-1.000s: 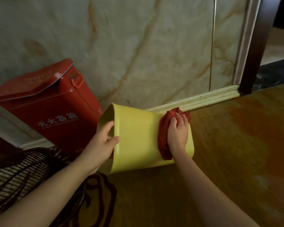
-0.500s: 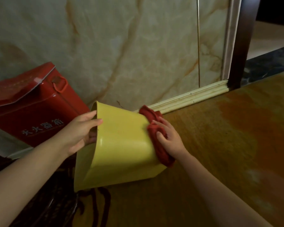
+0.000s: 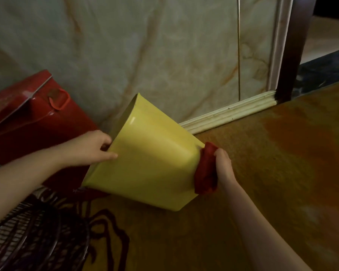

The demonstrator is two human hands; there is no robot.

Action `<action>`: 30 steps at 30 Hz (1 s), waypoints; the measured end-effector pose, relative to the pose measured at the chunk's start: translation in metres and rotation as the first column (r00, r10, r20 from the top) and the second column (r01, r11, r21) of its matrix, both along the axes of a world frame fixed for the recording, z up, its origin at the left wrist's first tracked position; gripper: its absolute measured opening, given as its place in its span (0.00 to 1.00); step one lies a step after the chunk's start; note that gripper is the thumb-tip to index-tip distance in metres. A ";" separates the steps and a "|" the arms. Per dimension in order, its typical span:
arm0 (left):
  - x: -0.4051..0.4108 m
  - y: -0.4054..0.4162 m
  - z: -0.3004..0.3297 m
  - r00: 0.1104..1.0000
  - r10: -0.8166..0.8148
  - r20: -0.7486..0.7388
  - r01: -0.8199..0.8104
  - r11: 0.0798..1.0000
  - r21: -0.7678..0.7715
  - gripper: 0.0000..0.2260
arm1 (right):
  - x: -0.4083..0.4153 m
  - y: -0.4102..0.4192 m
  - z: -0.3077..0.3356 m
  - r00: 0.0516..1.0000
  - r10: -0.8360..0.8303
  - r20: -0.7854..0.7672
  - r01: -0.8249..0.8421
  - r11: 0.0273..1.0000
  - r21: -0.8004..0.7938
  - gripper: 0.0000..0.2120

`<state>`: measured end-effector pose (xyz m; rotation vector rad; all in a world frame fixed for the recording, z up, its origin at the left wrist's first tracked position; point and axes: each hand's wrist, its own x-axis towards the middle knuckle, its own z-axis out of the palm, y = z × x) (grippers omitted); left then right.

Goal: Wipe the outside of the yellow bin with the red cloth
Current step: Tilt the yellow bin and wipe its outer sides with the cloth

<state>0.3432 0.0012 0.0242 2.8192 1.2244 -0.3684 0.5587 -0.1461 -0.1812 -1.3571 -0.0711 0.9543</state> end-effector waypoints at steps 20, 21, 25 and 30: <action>0.016 -0.012 -0.040 0.943 -0.023 0.331 0.072 0.988 -0.136 0.06 | -0.042 -0.018 0.051 0.346 0.116 0.931 0.096 0.983 -0.159 0.20; 0.011 -0.012 -0.044 0.944 -0.004 0.329 0.039 0.994 -0.101 0.04 | -0.041 -0.024 0.047 0.402 0.149 0.903 0.072 0.978 -0.193 0.19; 0.028 -0.021 -0.050 0.910 -0.005 0.416 0.011 1.000 -0.011 0.05 | -0.044 -0.041 0.031 0.698 0.236 0.677 -0.117 0.969 -0.217 0.17; 0.063 -0.044 -0.050 0.934 -0.145 0.326 0.103 0.985 0.141 0.12 | -0.053 -0.060 0.016 0.808 0.314 0.498 -0.225 0.946 -0.233 0.16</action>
